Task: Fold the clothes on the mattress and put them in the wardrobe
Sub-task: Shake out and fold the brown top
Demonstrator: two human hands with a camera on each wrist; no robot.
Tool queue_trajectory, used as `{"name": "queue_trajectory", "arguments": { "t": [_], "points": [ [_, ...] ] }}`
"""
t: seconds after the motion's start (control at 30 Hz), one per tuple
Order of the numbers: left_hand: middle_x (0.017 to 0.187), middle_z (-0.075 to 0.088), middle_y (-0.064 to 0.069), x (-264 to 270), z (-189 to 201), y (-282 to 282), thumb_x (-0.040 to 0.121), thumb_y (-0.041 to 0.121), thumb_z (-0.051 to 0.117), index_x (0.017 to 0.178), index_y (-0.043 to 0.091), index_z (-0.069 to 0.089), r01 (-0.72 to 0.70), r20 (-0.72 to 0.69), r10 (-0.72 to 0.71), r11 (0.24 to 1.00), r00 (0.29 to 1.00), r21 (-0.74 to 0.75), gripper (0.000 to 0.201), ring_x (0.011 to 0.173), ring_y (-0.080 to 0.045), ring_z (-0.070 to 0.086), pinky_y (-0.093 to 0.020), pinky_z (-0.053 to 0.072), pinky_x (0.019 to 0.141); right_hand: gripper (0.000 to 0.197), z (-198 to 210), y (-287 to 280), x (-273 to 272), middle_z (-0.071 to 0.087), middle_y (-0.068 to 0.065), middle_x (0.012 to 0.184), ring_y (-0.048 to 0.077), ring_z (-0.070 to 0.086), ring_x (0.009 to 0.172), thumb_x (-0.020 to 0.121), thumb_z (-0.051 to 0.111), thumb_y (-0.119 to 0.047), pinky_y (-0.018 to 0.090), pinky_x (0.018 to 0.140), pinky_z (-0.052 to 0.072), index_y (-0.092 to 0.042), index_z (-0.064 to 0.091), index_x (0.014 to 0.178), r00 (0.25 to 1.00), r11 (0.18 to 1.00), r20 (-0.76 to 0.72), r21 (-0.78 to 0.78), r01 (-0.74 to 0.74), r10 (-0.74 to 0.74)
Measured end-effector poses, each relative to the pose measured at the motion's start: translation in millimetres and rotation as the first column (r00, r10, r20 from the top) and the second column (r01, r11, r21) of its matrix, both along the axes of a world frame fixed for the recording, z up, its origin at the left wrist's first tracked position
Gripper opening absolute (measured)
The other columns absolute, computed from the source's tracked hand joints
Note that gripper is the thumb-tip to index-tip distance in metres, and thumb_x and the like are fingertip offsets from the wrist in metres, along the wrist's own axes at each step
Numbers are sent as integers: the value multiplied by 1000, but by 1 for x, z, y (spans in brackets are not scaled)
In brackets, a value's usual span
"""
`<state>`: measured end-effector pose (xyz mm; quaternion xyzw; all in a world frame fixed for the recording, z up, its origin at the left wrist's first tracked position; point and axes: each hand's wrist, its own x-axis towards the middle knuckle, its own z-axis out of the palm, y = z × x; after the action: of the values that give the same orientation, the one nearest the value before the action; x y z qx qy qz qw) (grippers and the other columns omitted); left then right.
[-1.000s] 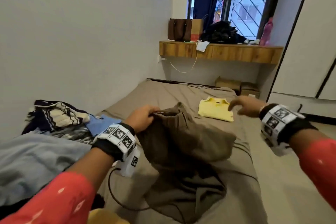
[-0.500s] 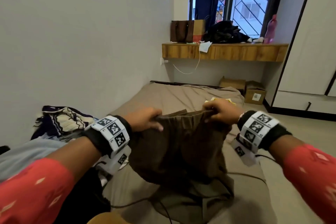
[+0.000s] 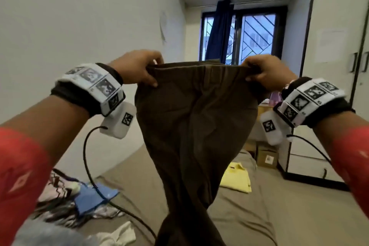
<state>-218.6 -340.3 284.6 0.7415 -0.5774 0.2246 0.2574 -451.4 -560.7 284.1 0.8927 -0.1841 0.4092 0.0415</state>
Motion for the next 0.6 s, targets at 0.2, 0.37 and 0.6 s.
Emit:
{"name": "queue_trajectory", "arguments": {
  "t": [0.2, 0.37, 0.6],
  "points": [
    [83, 54, -1, -36, -184, 10, 65, 11, 53, 94, 5, 66, 287, -24, -286, 956, 958, 62, 32, 80, -19, 53, -19, 29, 70, 17, -168, -10, -8, 48, 12, 107, 35, 47, 103, 84, 58, -16, 40, 82, 40, -22, 62, 99, 877, 948, -378, -6, 317, -296],
    [107, 55, -17, -108, -349, 0, 72, 19, 40, 111, 21, 50, 508, -322, -402, 765, 857, 396, 39, 100, -26, 49, -27, 33, 82, 32, -383, 3, -56, 50, 22, 119, 38, 50, 111, 92, 50, -22, 38, 91, 43, -12, 48, 122, 762, 570, -535, 519, 637, -365],
    [113, 56, -14, -147, -415, 3, 79, 19, 51, 116, 14, 43, 582, -438, -398, 668, 806, 464, 39, 106, -20, 45, -25, 33, 88, 29, -509, 44, -105, 61, 20, 65, 28, 52, 67, 97, 41, -20, 37, 63, 51, 4, 54, 105, 691, -430, -84, 834, -345, -718]
  ]
}}
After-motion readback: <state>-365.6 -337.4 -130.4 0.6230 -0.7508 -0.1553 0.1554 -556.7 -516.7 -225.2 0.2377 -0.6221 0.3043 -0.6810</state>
